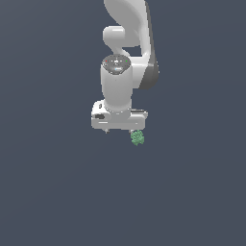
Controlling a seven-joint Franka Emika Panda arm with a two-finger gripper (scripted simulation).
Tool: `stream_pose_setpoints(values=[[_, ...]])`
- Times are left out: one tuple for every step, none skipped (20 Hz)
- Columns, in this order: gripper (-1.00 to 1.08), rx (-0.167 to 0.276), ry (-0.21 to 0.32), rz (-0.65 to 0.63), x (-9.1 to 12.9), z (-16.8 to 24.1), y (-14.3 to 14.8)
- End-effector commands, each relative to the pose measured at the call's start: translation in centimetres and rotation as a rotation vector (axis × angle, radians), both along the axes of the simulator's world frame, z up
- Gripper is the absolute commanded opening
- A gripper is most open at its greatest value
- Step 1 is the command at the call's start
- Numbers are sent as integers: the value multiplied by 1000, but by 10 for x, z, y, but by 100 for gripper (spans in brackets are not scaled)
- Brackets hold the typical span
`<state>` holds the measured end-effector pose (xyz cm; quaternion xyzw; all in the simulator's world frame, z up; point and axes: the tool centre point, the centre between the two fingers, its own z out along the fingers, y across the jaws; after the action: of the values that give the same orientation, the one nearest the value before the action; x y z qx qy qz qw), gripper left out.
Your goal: Pick up the object and move it to a goal position.
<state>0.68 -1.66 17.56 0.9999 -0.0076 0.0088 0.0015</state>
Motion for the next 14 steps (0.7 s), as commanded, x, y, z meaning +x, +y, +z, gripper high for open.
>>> stream_pose_setpoints(values=[[100,0,0,0,0,0,0],[100,0,0,0,0,0,0],[100,1,1,-1,0,-1,-1],[100,2,2,-2,-1,-3,-3],[100,3,4,-4,-1,-5,-5],[100,5,6,-7,-2,-7,-8],[100,7,9,-9,-2,-10,-11],[100,9,11,-12,-3,-12,-14],[100,10,12,-13,-3,-14,-16],[100,11,13,-14,-4,-15,-17],[100,12,13,-15,-4,-15,-17],[100,12,13,-15,-4,-15,-17],[100,11,13,-14,-4,-14,-17],[100,11,13,-14,-3,-14,-16]])
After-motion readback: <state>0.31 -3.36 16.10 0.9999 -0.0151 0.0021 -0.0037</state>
